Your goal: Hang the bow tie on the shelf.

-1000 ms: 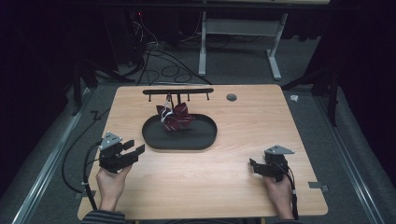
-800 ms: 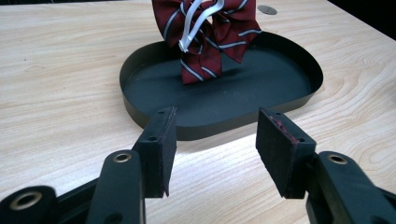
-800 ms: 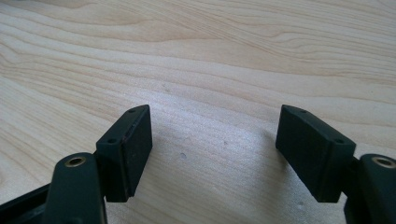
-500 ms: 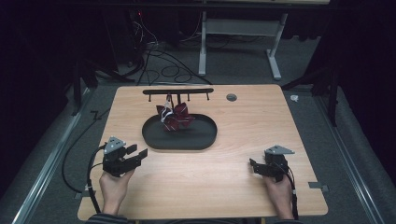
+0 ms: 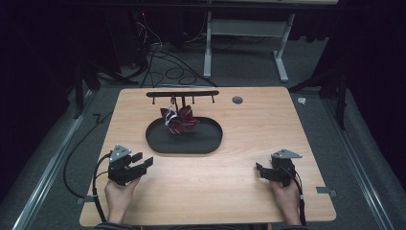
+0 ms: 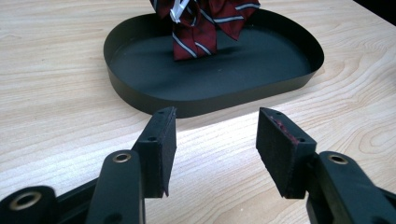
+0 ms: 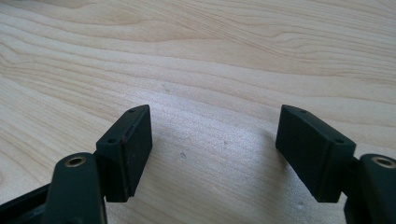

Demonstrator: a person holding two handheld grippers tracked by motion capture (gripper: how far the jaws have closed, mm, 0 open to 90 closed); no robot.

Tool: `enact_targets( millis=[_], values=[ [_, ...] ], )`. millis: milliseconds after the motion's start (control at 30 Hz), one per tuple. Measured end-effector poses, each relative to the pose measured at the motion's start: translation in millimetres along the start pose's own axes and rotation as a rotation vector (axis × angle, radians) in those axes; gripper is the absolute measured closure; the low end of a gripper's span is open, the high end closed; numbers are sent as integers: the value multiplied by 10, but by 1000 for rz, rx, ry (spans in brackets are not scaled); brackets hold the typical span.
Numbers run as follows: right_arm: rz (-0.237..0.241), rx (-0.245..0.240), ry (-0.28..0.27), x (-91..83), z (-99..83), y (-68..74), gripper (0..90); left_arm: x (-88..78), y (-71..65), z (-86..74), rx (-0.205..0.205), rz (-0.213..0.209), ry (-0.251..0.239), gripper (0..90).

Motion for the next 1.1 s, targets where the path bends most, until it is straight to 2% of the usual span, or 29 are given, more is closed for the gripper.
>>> enact_targets(
  millis=[600, 933, 1100],
  values=[
    [0, -1, 1, -1, 0, 0, 286, 93, -68, -224, 3, 2, 42, 483],
    [0, 0, 0, 0, 0, 0, 286, 240, -119, -363, 16, -1, 88, 483],
    [0, 0, 0, 0, 0, 0, 285, 297, -147, -401, 39, 7, 105, 483]
  ],
)
Point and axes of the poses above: each handheld gripper's, and its own axes: x roughly forward along the jaws, z roughly out of its top, y roughly to its left, the point moved 4 cm from there along x, roughly forward along the jaws, and after that the axes turned 15 degrees about -y, right-handed, at the moved point
